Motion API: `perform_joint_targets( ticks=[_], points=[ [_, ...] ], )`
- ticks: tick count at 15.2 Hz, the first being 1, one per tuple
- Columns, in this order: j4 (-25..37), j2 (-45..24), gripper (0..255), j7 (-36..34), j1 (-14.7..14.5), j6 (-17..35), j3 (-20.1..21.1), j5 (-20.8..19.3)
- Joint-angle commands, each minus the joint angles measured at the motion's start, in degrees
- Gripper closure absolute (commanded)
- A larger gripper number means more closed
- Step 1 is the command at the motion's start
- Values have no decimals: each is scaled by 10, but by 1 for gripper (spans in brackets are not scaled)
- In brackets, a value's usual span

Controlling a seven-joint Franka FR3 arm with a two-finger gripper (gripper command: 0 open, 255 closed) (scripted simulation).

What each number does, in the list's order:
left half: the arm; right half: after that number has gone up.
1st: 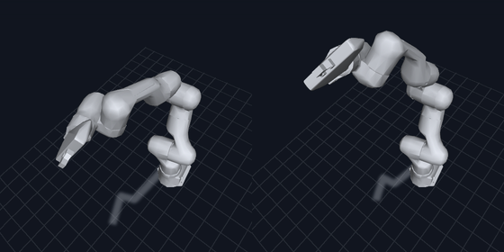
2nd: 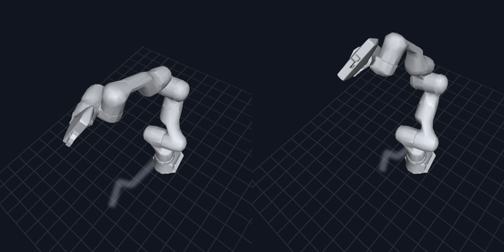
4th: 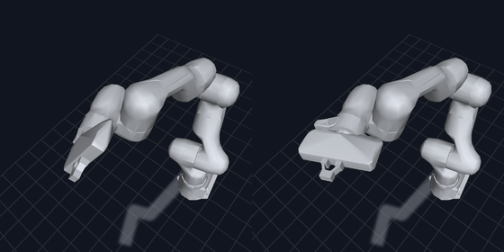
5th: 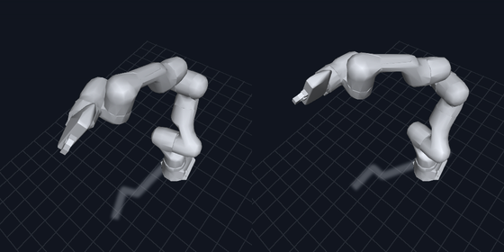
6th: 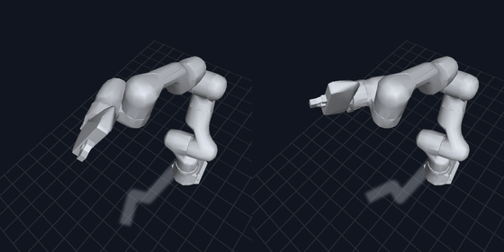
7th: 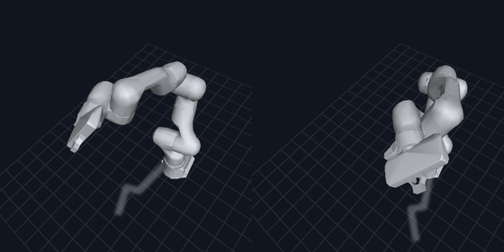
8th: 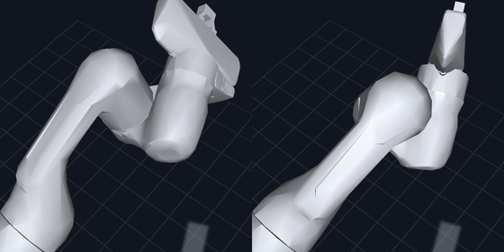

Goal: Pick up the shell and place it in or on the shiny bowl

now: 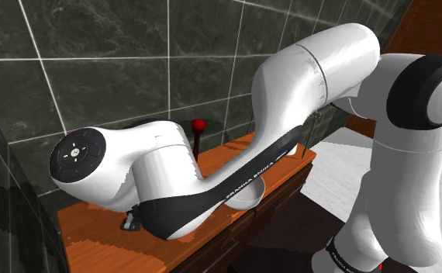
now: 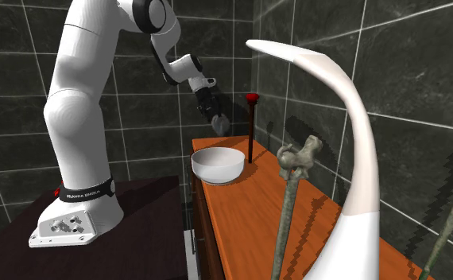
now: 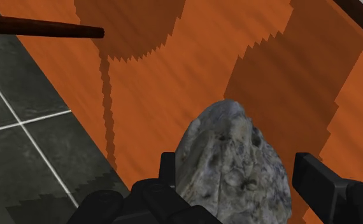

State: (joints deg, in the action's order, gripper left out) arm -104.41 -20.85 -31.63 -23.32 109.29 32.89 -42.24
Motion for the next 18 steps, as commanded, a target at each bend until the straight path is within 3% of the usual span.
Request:
perform_joint_targets(
  ticks=[1, 5, 12, 18],
  points=[
    [5, 9, 255, 9, 1, -10, 3, 8],
    [17, 23, 255, 25, 3, -29, 7, 20],
    [-168, 186, 255, 90, 79, 68, -2, 84],
    [-300, 317, 255, 173, 106, 135, -45, 137]
  ],
)
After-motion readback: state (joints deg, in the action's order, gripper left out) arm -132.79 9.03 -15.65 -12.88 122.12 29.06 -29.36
